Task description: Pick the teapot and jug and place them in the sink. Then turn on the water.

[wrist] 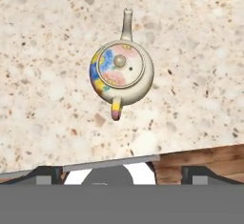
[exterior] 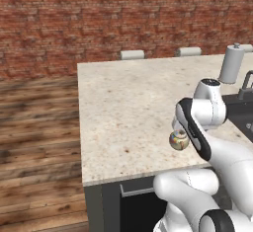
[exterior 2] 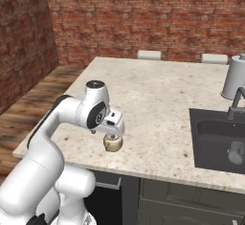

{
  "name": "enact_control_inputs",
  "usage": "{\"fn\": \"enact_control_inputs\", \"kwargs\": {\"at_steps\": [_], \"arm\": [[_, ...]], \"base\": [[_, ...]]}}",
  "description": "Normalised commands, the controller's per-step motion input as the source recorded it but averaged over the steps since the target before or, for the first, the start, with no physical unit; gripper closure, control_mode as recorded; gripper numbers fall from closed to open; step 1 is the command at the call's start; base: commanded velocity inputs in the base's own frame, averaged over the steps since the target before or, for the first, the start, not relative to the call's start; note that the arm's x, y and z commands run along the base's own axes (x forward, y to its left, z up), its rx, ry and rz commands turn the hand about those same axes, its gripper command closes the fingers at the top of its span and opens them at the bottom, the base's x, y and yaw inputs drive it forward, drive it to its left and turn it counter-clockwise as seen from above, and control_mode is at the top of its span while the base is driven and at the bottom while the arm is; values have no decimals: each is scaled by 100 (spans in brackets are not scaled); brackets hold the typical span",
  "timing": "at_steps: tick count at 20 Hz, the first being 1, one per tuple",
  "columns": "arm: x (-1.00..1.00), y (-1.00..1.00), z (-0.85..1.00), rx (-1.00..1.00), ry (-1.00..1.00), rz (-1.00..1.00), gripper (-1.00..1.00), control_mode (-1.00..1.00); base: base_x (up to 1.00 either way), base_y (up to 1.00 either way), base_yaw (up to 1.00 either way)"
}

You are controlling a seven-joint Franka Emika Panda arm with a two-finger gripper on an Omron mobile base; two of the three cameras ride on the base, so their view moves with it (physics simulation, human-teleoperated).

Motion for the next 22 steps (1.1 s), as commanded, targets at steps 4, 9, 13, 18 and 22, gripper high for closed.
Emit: {"fn": "enact_control_inputs", "kwargs": {"at_steps": [4, 9, 13, 18, 22], "arm": [[23, -19, -42, 0, 0, -4, -100, -100], [24, -1, -39, 0, 0, 0, -100, -100], [20, 2, -32, 0, 0, 0, -100, -100], [12, 7, -26, 0, 2, 0, -100, -100], [9, 6, -21, 0, 1, 0, -100, -100]], "base": [[0, 0, 0], [0, 0, 0], [0, 0, 0], [0, 0, 0], [0, 0, 0]]}}
